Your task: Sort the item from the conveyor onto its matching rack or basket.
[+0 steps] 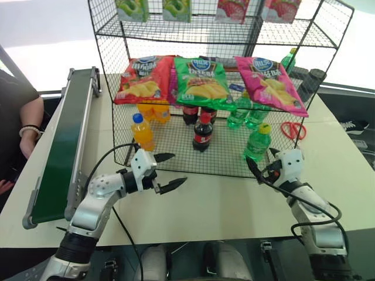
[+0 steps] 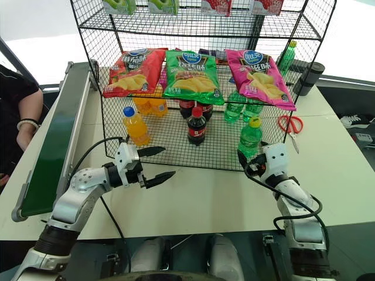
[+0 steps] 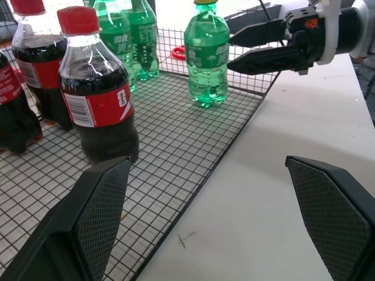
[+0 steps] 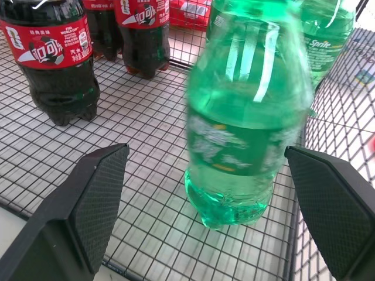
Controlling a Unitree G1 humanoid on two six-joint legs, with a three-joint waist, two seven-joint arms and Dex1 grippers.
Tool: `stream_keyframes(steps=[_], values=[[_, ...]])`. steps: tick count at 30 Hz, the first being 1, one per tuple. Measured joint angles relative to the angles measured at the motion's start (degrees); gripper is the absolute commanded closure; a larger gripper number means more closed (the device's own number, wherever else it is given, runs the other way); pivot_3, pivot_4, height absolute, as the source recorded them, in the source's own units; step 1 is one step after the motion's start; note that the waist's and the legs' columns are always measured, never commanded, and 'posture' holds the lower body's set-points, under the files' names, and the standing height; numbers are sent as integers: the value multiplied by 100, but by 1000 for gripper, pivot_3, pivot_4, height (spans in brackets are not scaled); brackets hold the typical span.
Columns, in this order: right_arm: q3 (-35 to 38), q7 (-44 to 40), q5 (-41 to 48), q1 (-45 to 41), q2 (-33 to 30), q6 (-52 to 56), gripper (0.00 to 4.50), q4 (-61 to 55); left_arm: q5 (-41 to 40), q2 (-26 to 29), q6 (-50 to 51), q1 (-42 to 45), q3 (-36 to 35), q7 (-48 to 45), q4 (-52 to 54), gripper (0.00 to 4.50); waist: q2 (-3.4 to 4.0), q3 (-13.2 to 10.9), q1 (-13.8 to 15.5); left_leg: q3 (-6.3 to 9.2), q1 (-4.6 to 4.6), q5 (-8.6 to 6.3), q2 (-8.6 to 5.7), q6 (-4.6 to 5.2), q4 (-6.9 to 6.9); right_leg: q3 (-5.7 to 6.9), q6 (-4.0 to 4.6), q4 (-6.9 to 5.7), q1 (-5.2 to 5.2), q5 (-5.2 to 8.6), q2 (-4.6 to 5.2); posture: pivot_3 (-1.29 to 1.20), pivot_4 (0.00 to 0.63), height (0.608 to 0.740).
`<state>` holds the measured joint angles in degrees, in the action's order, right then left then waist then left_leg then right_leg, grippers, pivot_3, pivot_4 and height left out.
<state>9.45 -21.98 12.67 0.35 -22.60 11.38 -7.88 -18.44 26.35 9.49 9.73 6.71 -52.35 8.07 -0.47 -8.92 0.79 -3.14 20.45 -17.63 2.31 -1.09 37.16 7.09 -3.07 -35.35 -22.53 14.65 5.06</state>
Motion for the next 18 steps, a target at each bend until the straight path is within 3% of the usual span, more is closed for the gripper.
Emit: stream_keyframes(steps=[12,18], values=[[28,-6,9,59,-75,125,65,-119,30,-40,41,122,103,71,60,0,0,0,11,1,3,0,-3,0,2,0,0,3,1,0,1,0,150,740],[467,-503,455,940,-534,342,65,-998,41,236,156,103,27,116,103,0,-1,0,18,3,3,-1,-3,1,-1,1,-1,7,2,1,1,0,150,740]])
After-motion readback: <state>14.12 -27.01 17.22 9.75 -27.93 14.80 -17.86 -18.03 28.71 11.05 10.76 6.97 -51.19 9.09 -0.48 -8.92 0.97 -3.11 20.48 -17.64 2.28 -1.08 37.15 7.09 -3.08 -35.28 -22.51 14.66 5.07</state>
